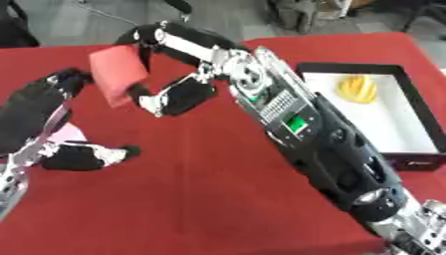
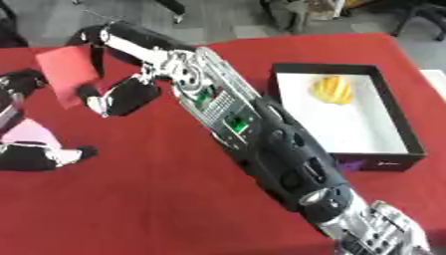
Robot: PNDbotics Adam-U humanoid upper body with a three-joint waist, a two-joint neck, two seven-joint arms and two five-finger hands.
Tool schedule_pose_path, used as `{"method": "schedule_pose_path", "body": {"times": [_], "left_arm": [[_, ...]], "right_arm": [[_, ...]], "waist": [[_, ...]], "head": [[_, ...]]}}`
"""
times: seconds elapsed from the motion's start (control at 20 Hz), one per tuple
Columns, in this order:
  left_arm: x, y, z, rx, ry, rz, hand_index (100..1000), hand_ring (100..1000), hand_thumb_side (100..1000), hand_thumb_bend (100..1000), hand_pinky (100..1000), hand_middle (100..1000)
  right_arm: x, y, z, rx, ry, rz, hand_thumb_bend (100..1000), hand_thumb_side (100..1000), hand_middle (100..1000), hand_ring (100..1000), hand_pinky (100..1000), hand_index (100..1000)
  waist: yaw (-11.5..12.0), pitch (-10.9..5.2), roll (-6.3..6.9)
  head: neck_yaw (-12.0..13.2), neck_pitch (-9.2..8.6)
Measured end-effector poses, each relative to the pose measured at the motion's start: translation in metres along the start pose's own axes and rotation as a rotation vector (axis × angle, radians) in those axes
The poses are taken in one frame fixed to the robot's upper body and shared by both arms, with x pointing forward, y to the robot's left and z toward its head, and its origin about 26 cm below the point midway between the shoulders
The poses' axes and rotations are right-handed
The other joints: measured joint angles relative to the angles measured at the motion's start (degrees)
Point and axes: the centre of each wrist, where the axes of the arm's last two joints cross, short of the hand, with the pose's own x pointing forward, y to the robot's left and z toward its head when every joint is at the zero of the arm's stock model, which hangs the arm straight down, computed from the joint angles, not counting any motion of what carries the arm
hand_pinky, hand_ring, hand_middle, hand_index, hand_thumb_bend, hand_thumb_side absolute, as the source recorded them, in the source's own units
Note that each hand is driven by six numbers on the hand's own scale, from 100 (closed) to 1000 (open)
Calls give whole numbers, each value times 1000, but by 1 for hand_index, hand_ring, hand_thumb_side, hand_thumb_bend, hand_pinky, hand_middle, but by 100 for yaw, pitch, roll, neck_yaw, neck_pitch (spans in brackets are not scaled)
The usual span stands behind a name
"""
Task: Pick up the objects with one hand, pass them to the other hand, and then place them into the box on the other side of the table.
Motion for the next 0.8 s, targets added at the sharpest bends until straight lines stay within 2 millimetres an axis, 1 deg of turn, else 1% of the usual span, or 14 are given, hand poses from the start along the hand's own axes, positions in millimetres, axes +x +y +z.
{"method": "schedule_pose_path", "body": {"times": [0.1, 0.25, 0.35, 0.4, 0.45, 0.6, 0.75, 0.8], "left_arm": [[-2, 1, 0, 14, 36, 8, 915, 770, 582, 738, 775, 749], [-7, -1, 0, 25, 97, 20, 909, 763, 585, 706, 768, 741], [-12, -2, 2, 29, 133, 30, 903, 756, 600, 663, 763, 732], [-16, -2, 3, 31, 151, 33, 894, 749, 615, 622, 759, 723], [-19, -2, 4, 33, 168, 39, 887, 741, 631, 558, 751, 713], [-31, 1, 9, 48, 224, 64, 872, 726, 628, 448, 741, 700], [-42, 8, 17, 93, 262, 89, 854, 709, 598, 344, 730, 684], [-44, 11, 19, 110, 272, 96, 852, 705, 591, 335, 729, 680]], "right_arm": [[0, 0, 0, -1, -1, 0, 100, 160, 515, 1000, 901, 619], [0, -2, 2, -8, 2, -3, 100, 166, 517, 1000, 902, 623], [-1, -6, 5, -24, 7, -7, 100, 169, 519, 1000, 904, 625], [-2, -9, 8, -39, 11, -11, 100, 176, 521, 1000, 906, 628], [-4, -13, 12, -56, 19, -17, 100, 189, 525, 1000, 910, 634], [-15, -27, 30, -129, 63, -41, 100, 235, 538, 1000, 919, 651], [-35, -41, 55, -203, 155, -64, 100, 242, 547, 1000, 923, 662], [-42, -46, 64, -230, 193, -68, 100, 244, 549, 1000, 923, 665]], "waist": [[0, 0, 0], [-4, 0, -1], [-20, 0, -1], [-29, 0, -1], [-34, 0, -1], [-65, 0, -4], [-92, 0, -8], [-104, 0, -12]], "head": [[-9, 0], [-15, 1], [-26, 2], [-29, 2], [-32, 2], [-48, 2], [-84, 0], [-99, -3]]}}
